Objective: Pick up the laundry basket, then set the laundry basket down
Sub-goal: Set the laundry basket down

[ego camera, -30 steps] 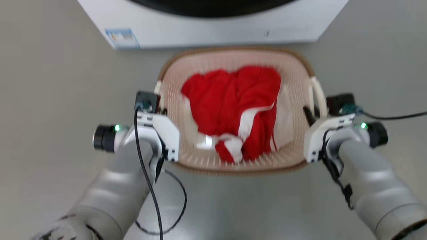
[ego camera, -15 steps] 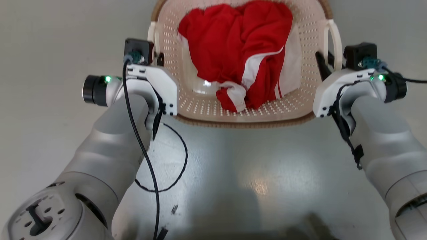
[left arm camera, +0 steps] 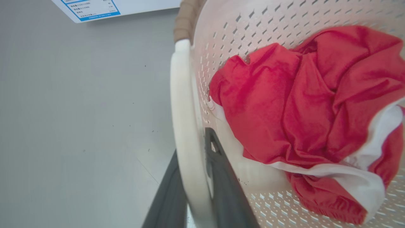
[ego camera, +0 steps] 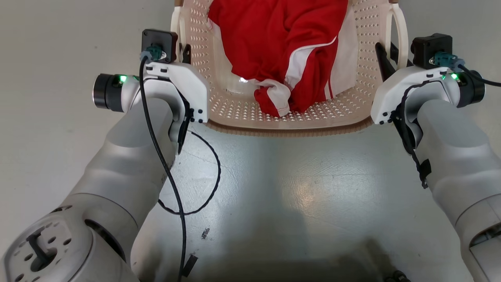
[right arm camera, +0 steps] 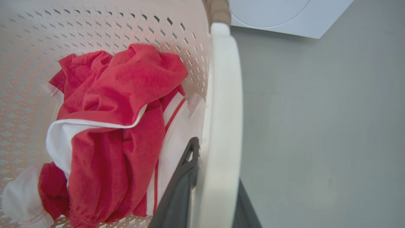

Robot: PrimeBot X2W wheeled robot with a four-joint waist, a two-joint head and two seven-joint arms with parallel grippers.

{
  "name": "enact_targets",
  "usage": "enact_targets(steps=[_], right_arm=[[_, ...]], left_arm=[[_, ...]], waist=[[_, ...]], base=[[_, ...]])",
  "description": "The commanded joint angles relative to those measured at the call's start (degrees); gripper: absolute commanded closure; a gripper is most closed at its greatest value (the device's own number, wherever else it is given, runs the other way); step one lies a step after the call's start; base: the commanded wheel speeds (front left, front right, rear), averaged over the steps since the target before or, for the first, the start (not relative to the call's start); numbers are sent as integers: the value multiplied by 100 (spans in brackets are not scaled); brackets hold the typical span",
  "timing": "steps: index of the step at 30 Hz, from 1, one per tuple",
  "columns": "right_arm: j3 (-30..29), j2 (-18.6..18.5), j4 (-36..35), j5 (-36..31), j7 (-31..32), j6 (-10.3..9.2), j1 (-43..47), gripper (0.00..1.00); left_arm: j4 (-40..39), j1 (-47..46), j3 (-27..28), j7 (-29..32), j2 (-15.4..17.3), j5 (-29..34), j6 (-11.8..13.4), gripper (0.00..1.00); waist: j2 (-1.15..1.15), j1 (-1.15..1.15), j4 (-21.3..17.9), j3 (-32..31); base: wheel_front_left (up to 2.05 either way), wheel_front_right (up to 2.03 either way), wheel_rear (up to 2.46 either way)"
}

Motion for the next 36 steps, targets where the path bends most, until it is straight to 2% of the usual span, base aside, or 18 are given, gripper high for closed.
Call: enact_targets(steps=[1, 33, 34, 35, 36], right_arm=[[67, 52, -98, -139, -135, 86, 143, 100], [-699, 174, -129, -815, -136, 86, 254, 100], [-738, 167, -121, -824, -136, 86, 249, 87], [-783, 162, -104, -833, -136, 86, 245, 53], [-818, 156, -86, -857, -136, 86, 239, 0]], left_arm=[[19, -145, 39, -43, 130, 65, 39, 100], [60, -210, 59, -62, 113, 160, 15, 100], [60, -222, 73, -62, 113, 153, 19, 70], [52, -236, 92, -62, 112, 148, 27, 0], [43, -243, 117, -62, 112, 138, 38, 0]], waist=[[0, 0, -5, 13], [0, 0, -23, 258], [0, 0, -23, 266], [0, 0, -21, 276], [0, 0, -20, 286]], base=[[0, 0, 0], [0, 0, 0], [0, 0, 0], [0, 0, 0], [0, 0, 0]])
